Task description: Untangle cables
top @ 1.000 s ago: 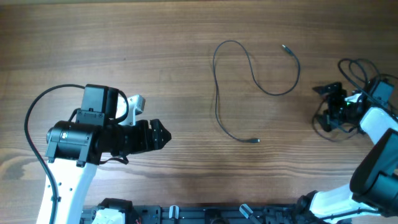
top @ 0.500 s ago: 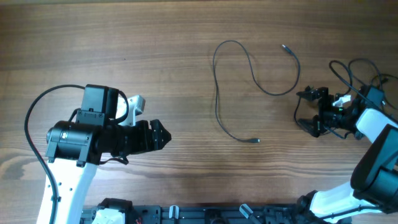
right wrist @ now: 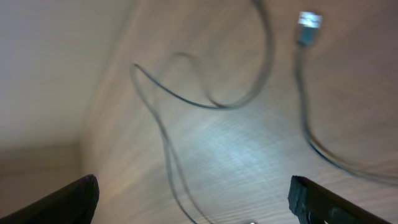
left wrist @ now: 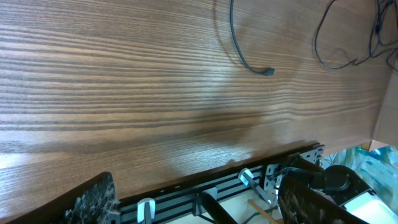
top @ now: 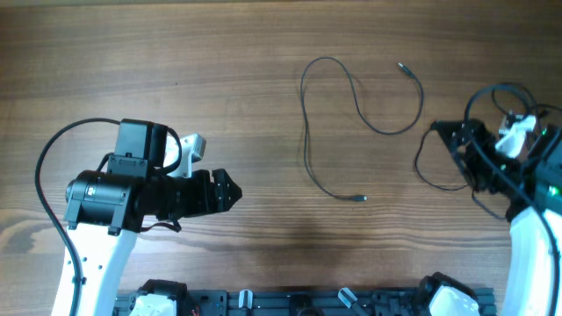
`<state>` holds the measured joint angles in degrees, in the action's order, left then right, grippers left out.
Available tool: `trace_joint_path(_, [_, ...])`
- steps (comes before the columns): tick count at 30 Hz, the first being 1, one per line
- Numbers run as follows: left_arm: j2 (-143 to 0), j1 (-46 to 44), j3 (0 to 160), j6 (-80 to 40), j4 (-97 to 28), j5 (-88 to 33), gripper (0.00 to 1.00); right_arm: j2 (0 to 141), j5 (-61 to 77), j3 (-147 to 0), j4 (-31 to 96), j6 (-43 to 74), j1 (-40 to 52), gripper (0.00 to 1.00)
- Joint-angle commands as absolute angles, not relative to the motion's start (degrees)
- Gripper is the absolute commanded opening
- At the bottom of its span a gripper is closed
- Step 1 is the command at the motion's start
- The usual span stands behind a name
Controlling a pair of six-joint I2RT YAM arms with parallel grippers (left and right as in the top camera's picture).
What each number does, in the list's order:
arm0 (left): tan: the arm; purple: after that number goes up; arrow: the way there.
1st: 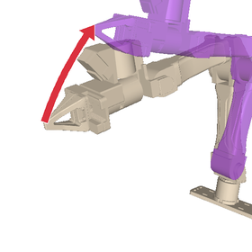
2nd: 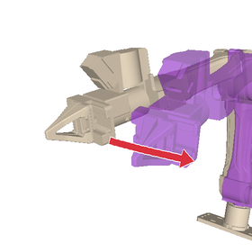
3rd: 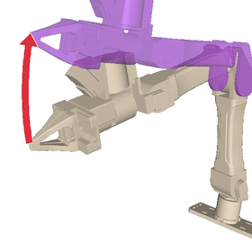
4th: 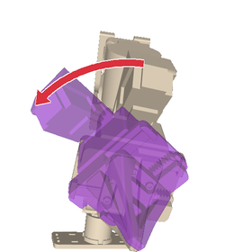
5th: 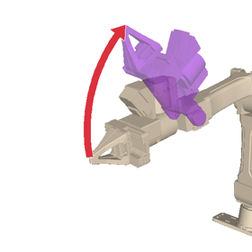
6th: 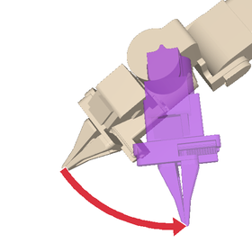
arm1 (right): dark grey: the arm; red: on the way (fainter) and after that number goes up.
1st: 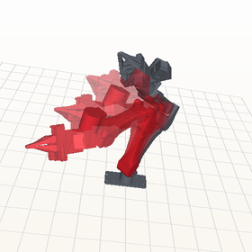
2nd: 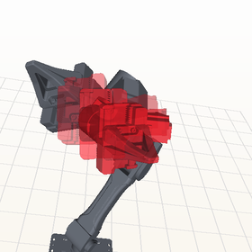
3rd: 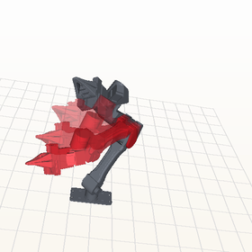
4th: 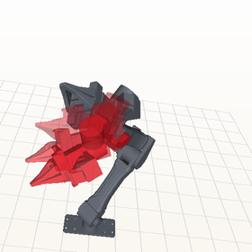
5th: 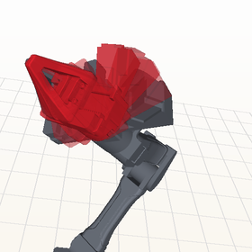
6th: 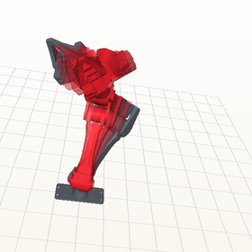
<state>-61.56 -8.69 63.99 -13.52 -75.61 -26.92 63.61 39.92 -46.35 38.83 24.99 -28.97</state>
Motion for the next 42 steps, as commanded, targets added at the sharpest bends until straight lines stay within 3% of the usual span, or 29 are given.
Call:
trace_joint_path(1, [-61.52, -8.91, 64.40, -11.97, -75.26, -27.40, 0.86, 62.41, 24.56, -46.15, 44.31, 26.94, -29.08, 1.00])
trace_joint_path(6, [-61.52, -8.91, 64.40, -11.97, -75.24, -27.40, 0.86, 72.51, 26.52, -46.02, 49.23, 34.74, -29.08, 1.00])
trace_joint_path(10, [-61.52, -8.91, 64.40, -11.97, -75.24, -27.40, 0.86, 84.84, 37.19, -46.02, 51.59, 34.89, -28.67, 1.00])
trace_joint_path(15, [-61.52, -8.91, 64.40, -11.97, -75.22, -27.40, 0.86, 96.84, 38.37, -46.02, 51.66, 35.20, -24.71, 1.00])
trace_joint_path(23, [-61.52, -8.91, 64.40, -11.97, -75.29, -27.40, 0.86, 100.84, 10.57, -46.04, 40.01, 46.89, -23.24, 0.97])
trace_joint_path(32, [-61.52, -8.91, 64.40, -11.99, -75.31, -27.40, 0.86, 100.84, -5.21, -46.04, 30.20, 57.06, -23.31, 0.99])
trace_joint_path(42, [-61.52, -8.91, 64.40, -12.40, -75.31, -27.42, 0.86, 100.84, -15.31, -46.04, 16.60, 56.97, -23.35, 0.98])
